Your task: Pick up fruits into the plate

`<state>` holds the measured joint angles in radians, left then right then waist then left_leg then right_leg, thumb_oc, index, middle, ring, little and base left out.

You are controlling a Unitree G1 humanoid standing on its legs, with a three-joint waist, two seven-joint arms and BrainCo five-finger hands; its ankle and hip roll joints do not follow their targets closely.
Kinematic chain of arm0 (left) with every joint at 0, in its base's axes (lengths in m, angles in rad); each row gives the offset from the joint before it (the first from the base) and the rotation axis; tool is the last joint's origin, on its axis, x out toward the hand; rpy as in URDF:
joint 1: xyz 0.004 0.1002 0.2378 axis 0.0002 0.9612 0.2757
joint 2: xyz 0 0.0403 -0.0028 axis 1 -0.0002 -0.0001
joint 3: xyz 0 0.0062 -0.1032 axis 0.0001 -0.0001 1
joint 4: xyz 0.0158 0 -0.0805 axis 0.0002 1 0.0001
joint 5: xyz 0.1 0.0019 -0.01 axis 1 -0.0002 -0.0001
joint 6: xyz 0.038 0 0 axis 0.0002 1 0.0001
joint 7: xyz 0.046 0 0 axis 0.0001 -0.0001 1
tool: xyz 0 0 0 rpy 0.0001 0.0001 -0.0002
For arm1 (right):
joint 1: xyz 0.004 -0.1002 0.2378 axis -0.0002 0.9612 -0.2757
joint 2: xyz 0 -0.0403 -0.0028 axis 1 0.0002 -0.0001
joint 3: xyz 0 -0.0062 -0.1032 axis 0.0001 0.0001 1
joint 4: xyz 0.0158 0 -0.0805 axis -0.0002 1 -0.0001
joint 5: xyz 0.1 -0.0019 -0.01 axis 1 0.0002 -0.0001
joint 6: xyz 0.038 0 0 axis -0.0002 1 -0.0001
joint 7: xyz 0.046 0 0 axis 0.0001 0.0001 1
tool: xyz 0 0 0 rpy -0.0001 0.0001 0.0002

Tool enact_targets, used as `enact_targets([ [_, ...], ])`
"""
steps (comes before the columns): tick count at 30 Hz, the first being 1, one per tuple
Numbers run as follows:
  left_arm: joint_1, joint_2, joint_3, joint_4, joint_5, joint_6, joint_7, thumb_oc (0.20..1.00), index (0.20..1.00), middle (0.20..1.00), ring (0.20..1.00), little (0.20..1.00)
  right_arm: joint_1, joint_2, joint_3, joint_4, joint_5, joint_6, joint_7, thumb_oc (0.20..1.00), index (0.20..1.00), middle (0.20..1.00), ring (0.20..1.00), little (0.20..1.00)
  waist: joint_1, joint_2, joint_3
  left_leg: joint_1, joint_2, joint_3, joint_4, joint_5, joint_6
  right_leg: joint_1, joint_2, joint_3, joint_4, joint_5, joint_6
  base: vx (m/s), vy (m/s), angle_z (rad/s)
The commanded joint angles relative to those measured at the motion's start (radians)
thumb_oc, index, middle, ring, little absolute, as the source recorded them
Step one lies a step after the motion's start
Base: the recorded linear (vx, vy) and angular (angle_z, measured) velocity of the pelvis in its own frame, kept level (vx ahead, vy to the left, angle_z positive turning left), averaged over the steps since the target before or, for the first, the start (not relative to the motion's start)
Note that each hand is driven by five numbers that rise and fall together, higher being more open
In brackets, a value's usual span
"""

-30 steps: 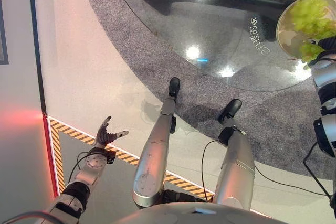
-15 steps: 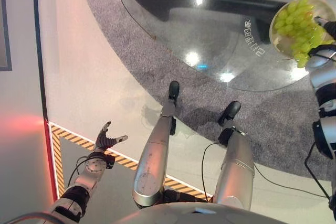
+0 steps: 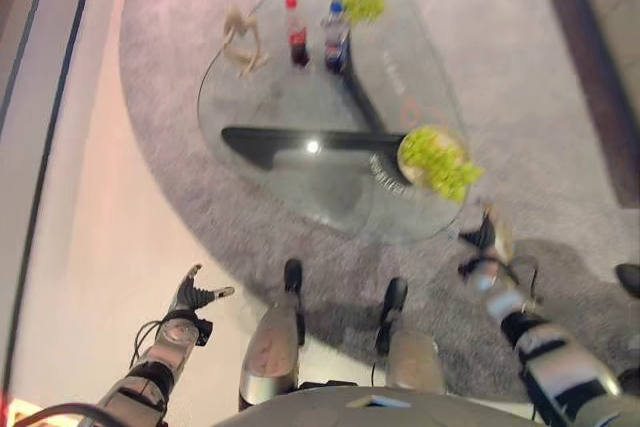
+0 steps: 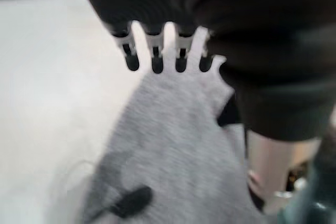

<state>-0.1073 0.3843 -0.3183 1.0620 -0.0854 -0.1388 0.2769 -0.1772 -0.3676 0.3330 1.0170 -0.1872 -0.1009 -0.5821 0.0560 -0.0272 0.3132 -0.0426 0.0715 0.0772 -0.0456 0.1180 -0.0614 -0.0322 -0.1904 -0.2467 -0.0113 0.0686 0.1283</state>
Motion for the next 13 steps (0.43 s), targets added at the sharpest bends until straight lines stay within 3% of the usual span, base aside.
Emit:
enact_targets([
  [1,-0.059,-0.042,-0.020,0.085,0.088,0.014,-0.046,1.000,1.000,1.000,1.000,1.000,-0.061,-0.028,-0.010,0.083,0.138,0.058,0.070,1.000,1.000,1.000,1.000,1.000,-0.007,0.025,-0.033,-0.002,0.001,0.032,0.022,-0.120,0.002,-0.008,0.025,-0.005,0.086,-0.086,0.004,-0.12,-0.011,-0.15],
  [7,-0.052,-0.061,-0.019,0.147,0.137,0.019,-0.072,1.000,1.000,1.000,1.000,1.000,0.005,0.039,-0.075,0.230,0.147,0.172,0.224,1.000,1.000,1.000,1.000,1.000,-0.019,0.026,-0.095,0.069,0.011,0.036,-0.005,-0.127,-0.003,0.056,0.020,-0.019,0.044,-0.080,0.008,-0.01,0.009,-0.15],
  [8,-0.047,-0.061,-0.015,0.149,0.167,0.043,-0.056,1.000,1.000,1.000,1.000,1.000,0.013,0.045,-0.074,0.238,0.142,0.177,0.251,1.000,1.000,1.000,1.000,1.000,-0.019,0.026,-0.105,0.074,0.014,0.040,-0.004,-0.128,-0.004,0.063,0.019,-0.022,0.042,-0.081,0.008,0.06,-0.002,-0.11],
  [9,-0.038,-0.055,-0.017,0.170,0.233,0.117,0.003,1.000,1.000,1.000,1.000,1.000,0.026,0.053,-0.068,0.260,0.136,0.218,0.323,1.000,1.000,1.000,1.000,1.000,-0.020,0.026,-0.125,0.082,0.021,0.046,-0.004,-0.125,-0.010,0.077,0.020,-0.027,0.039,-0.084,0.007,0.07,-0.005,-0.08],
  [10,-0.036,-0.052,-0.009,0.188,0.220,0.151,0.008,1.000,1.000,1.000,1.000,1.000,0.030,0.056,-0.067,0.280,0.157,0.253,0.366,1.000,1.000,1.000,1.000,1.000,-0.021,0.024,-0.134,0.088,0.024,0.045,-0.004,-0.125,-0.011,0.086,0.024,-0.025,0.034,-0.086,0.005,0.08,-0.007,-0.03],
  [13,-0.029,-0.066,0.040,0.230,0.231,0.201,0.005,1.000,1.000,1.000,1.000,1.000,0.040,0.071,-0.088,0.330,0.257,0.338,0.426,1.000,1.000,1.000,1.000,1.000,-0.022,0.019,-0.164,0.116,0.026,0.043,-0.013,-0.129,-0.012,0.117,0.033,-0.022,0.011,-0.089,0.001,0.09,0.001,-0.05],
])
